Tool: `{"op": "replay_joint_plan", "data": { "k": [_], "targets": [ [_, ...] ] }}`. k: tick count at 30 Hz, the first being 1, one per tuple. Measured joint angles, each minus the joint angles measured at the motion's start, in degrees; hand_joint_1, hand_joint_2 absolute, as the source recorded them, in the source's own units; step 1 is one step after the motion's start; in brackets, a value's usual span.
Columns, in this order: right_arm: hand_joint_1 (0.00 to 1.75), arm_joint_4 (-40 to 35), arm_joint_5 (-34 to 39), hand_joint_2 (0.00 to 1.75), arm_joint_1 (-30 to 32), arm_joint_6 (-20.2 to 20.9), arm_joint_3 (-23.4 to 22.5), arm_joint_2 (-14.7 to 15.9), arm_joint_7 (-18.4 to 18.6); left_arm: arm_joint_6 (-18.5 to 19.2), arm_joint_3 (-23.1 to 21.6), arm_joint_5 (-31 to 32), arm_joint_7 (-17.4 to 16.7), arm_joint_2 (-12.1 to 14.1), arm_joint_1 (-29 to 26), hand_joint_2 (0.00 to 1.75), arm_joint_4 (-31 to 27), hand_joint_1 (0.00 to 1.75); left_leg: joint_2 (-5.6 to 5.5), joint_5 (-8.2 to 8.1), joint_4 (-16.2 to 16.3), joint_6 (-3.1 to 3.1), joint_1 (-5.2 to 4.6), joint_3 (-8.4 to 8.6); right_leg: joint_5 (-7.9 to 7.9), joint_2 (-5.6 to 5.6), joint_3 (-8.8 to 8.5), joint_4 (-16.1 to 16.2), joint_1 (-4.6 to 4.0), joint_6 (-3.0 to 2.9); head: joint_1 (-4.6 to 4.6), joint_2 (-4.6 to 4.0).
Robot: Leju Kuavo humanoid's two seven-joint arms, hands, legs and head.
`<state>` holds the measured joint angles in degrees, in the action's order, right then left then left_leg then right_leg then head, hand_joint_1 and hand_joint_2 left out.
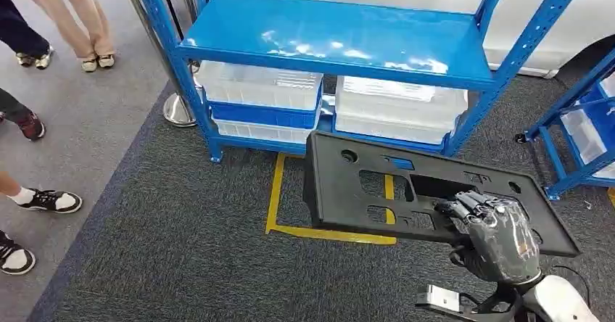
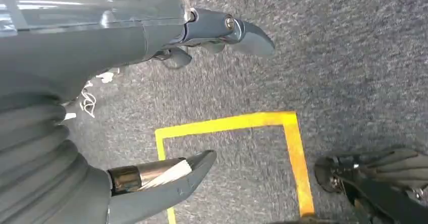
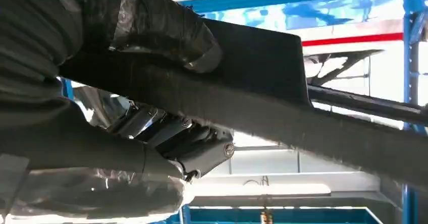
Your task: Take the parts from the cabinet and place them on the table.
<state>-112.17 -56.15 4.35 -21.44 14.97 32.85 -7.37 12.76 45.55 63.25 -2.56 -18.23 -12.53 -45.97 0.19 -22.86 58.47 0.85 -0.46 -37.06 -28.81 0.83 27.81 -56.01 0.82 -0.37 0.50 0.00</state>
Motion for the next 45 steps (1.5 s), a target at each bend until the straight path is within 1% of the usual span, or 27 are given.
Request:
{"op": "replay_joint_plan", "data": {
  "k": [2, 3, 4, 6, 8, 9, 10, 11, 14, 15, 17, 19, 20, 21, 23, 24, 25, 26, 29, 30, 33, 35, 37, 39, 40, 41, 45],
  "targets": [
    [1.75, 0.1, 0.1, 1.75, -0.1, 0.1, 0.1, -0.1, 0.0, 0.0, 0.1, 0.1, 0.0, 0.0, -0.1, 1.75, -0.1, 0.00, 0.00, -7.38, 6.4, -0.56, 0.27, -1.89, 1.21, -0.08, 1.67, -0.1, 0.03, -0.91, -0.04, 0.00],
    [1.75, 0.1, 0.2, 1.75, -0.1, 0.2, 0.2, -0.1, 0.0, 0.0, 0.1, 0.1, 0.0, 0.0, -0.1, 1.75, -0.1, 0.00, 0.01, -10.45, 10.9, -0.76, 0.42, -2.84, 1.84, -0.08, 2.59, -0.3, 0.00, -0.87, 0.00, 0.00],
    [1.75, 0.2, 0.2, 1.75, -0.1, 0.2, 0.2, -0.1, 0.0, 0.0, 0.1, 0.1, 0.0, 0.0, 0.0, 1.75, -0.1, 0.00, 0.01, -11.94, 14.9, -0.98, 0.52, -3.51, 2.40, -0.08, 3.45, -0.6, -0.02, -0.82, -0.04, 0.00],
    [1.75, 0.3, 0.2, 1.75, -0.2, 0.2, 0.4, -0.2, 0.0, 0.0, 0.1, 0.1, 0.0, 0.0, 0.0, 1.75, -0.1, 0.00, 0.02, -9.87, 16.8, -1.22, 0.72, -2.22, 3.28, -0.04, 5.48, -1.4, 0.00, -0.63, -0.04, 0.00],
    [1.75, 0.5, 0.2, 1.75, -0.2, 0.2, 0.5, -0.2, 0.0, 0.0, 0.1, 0.3, 0.0, 0.0, 0.0, 1.75, -0.3, 0.00, 0.03, -5.64, 10.7, -1.13, 0.84, 2.97, 3.89, -0.04, 7.52, -2.4, 0.06, -0.28, -0.04, 0.00],
    [1.75, 0.5, 0.2, 1.75, -0.2, 0.2, 0.5, -0.2, 0.0, 0.1, 0.1, 0.3, 0.0, -0.1, 0.0, 1.75, -0.5, 0.00, -0.01, -5.29, 5.8, -0.93, 0.85, 6.60, 4.11, -0.06, 8.26, -3.1, 0.08, -0.05, -0.04, 0.00],
    [1.75, 0.5, 0.3, 1.75, -0.2, 0.1, 0.5, -0.2, 0.0, 0.2, 0.1, 0.4, 0.0, -0.1, 0.0, 1.75, -0.7, 0.00, -0.10, -7.38, 1.3, -0.72, 0.66, 9.37, 4.32, -0.02, 8.89, -3.5, -0.14, 0.28, -0.04, 0.00],
    [1.75, 0.5, 0.3, 1.75, -0.5, 0.1, 0.5, -0.2, 0.0, 0.4, 0.2, 0.6, 0.1, -0.2, 0.0, 1.75, -1.1, 0.00, -0.26, -8.13, -1.0, -0.50, 0.48, 10.38, 4.82, 0.05, 9.07, -3.8, -0.09, 0.63, 0.05, 0.00],
    [1.75, 0.6, 0.5, 1.75, -0.6, 0.1, 0.7, -0.2, 0.0, 1.3, 1.2, 1.6, 0.3, -0.7, 0.0, 1.75, -1.7, 0.00, -0.26, -6.95, -1.4, 0.42, 0.37, 9.05, 6.68, 0.04, 9.44, -3.0, -0.11, 1.71, 0.02, 0.00],
    [1.75, 0.7, 0.6, 1.75, -0.6, 0.2, 0.7, -0.2, 0.0, 1.6, 1.5, 1.7, 0.3, -0.9, 0.0, 1.75, -1.9, 0.00, 0.12, -6.20, -1.9, 1.09, 0.75, 9.21, 5.40, -0.16, 9.72, -3.4, 0.21, 1.96, 0.04, 0.00],
    [1.75, 0.9, 0.6, 1.75, -0.6, 0.2, 0.7, -0.2, 0.0, 1.9, 1.8, 1.9, 0.3, -1.1, 0.0, 1.75, -2.3, 0.00, 0.30, -5.21, -1.8, 2.18, 0.64, 7.83, -0.96, -0.35, 11.38, -8.3, 0.27, 2.16, 0.11, 0.00],
    [1.75, 1.1, 0.6, 1.75, -0.6, 0.2, 0.7, -0.2, 0.0, 1.9, 2.1, 2.0, 0.3, -1.3, 0.0, 1.75, -2.4, 0.00, 0.38, -4.15, -1.7, 2.35, 0.41, 6.49, -6.05, -0.42, 12.83, -16.1, 0.41, 2.48, 0.11, 0.00],
    [1.75, 1.3, 0.7, 1.75, -0.6, 0.2, 0.7, -0.2, 0.0, 1.9, 2.3, 2.1, 0.3, -1.4, 0.0, 1.75, -2.4, 0.00, 0.39, -3.69, -1.4, 2.33, 0.33, 5.67, -6.16, -0.45, 12.99, -18.8, 0.43, 2.59, 0.13, 0.00],
    [1.75, 1.4, 0.7, 1.75, -0.6, 0.2, 0.8, -0.2, 0.0, 2.1, 2.5, 2.1, 0.3, -1.4, 0.0, 1.75, -2.5, 0.00, 0.39, -3.20, -1.1, 2.27, 0.33, 4.69, -4.42, -0.47, 12.10, -19.4, 0.44, 2.63, 0.11, 0.00],
    [1.75, 1.5, 0.7, 1.75, -0.7, 0.2, 0.8, -0.2, 0.0, 2.1, 2.5, 2.2, 0.4, -1.5, 0.0, 1.75, -2.5, 0.00, 0.38, -2.56, -0.2, 2.00, 0.36, 2.94, -0.08, -0.46, 7.30, -14.1, 0.48, 2.49, 0.11, 0.00],
    [1.75, 1.5, 0.7, 1.75, -0.7, 0.2, 0.8, -0.2, 0.0, 2.1, 2.6, 2.2, 0.4, -1.5, 0.0, 1.75, -2.5, 0.00, 0.33, -2.32, 0.3, 1.79, 0.36, 2.31, 0.77, -0.47, 3.63, -9.1, 0.49, 2.29, 0.13, 0.00],
    [1.75, 1.5, 0.7, 1.75, -1.0, 0.3, 0.8, -0.2, 0.0, 2.2, 2.6, 2.2, 0.4, -1.6, 0.0, 1.75, -2.5, 0.00, 0.33, -2.01, 0.5, 1.47, 0.31, 1.77, -1.81, -0.59, 1.31, -4.8, 0.41, 1.92, 0.11, 0.00],
    [1.75, 1.5, 0.8, 1.75, -1.1, 0.3, 0.8, -0.2, 0.0, 2.2, 2.6, 2.2, 0.5, -1.7, 0.0, 1.75, -2.6, 0.00, 0.34, -1.77, 0.7, 1.17, 0.14, 1.55, -2.37, -0.75, -0.20, -2.1, -0.12, 1.73, 0.09, 0.00],
    [1.75, 1.6, 1.0, 1.75, -1.2, 0.4, 0.9, -0.2, 0.0, 2.3, 2.8, 2.2, 0.5, -1.8, 0.0, 1.75, -2.8, 0.00, 0.34, 0.01, 0.1, 0.13, 0.27, 1.28, -1.64, -0.73, 0.55, -2.0, -0.41, 0.83, 0.11, 0.00],
    [1.75, 1.6, 1.1, 1.75, -1.3, 0.5, 0.9, -0.2, 0.0, 2.3, 2.9, 2.2, 0.5, -1.8, -0.1, 1.75, -2.8, 0.00, 0.21, -0.28, 0.4, -0.25, 0.11, 0.91, -0.78, -0.52, 1.23, -1.3, 0.48, 0.26, 0.11, 0.00],
    [1.75, 1.6, 1.2, 1.75, -1.5, 0.5, 0.9, -0.3, 0.0, 2.3, 3.0, 2.2, 0.6, -1.7, -0.1, 1.75, -2.8, 0.00, 0.00, -10.20, 8.4, -0.96, 0.49, -1.33, 1.17, -0.17, 3.39, -1.5, 0.16, -0.70, 0.02, 0.00],
    [1.75, 1.6, 1.2, 1.75, -1.5, 0.5, 1.0, -0.3, 0.0, 2.3, 3.0, 2.2, 0.6, -1.7, -0.1, 1.75, -2.8, 0.00, 0.02, -13.53, 16.1, -1.32, 0.64, -2.51, 2.53, -0.14, 5.40, -1.9, 0.02, -0.67, 0.02, 0.00],
    [1.75, 1.6, 1.2, 1.75, -1.5, 0.5, 1.0, -0.3, 0.0, 2.3, 3.0, 2.2, 0.6, -1.7, 0.0, 1.75, -2.9, 0.00, 0.01, -10.05, 16.7, -1.32, 0.65, -0.43, 3.76, -0.05, 7.73, -2.7, -0.01, -0.52, 0.02, 0.00],
    [1.75, 1.6, 1.2, 1.75, -1.5, 0.5, 1.0, -0.3, 0.0, 2.3, 3.0, 2.2, 1.2, -1.7, 0.0, 1.75, -3.0, 0.00, -0.01, -6.33, 10.2, -0.87, 0.64, 5.08, 4.65, -0.16, 9.76, -3.2, -0.06, -0.17, 0.02, 0.00],
    [1.75, 1.5, 1.3, 1.75, -1.5, 0.5, 1.0, -0.3, 0.0, 2.6, 3.0, 2.1, 1.7, -1.7, 0.1, 1.75, -3.2, 0.00, -0.03, -7.35, 5.0, -0.35, 0.58, 9.18, 5.25, -0.17, 10.32, -3.5, -0.08, 0.06, 0.00, 0.00],
    [1.75, 1.6, 1.3, 1.75, -1.4, 0.5, 1.0, -0.3, 0.0, 2.7, 3.0, 2.2, 1.9, -1.7, 0.0, 1.75, -3.5, 0.00, 0.00, -10.05, -1.6, -0.13, 0.23, 13.24, 5.63, -0.21, 10.72, -3.9, -0.31, 0.48, 0.00, 0.00],
    [1.75, 1.6, 1.4, 1.75, -1.4, 0.6, 1.0, -0.4, 0.0, 2.9, 3.1, 2.9, 2.5, -1.8, 0.0, 1.75, -3.6, 0.00, -0.06, -8.76, -2.9, 1.68, 0.04, 12.34, 7.97, 0.22, 10.63, -2.8, 0.09, 2.12, 0.00, 0.00]
  ]
}}
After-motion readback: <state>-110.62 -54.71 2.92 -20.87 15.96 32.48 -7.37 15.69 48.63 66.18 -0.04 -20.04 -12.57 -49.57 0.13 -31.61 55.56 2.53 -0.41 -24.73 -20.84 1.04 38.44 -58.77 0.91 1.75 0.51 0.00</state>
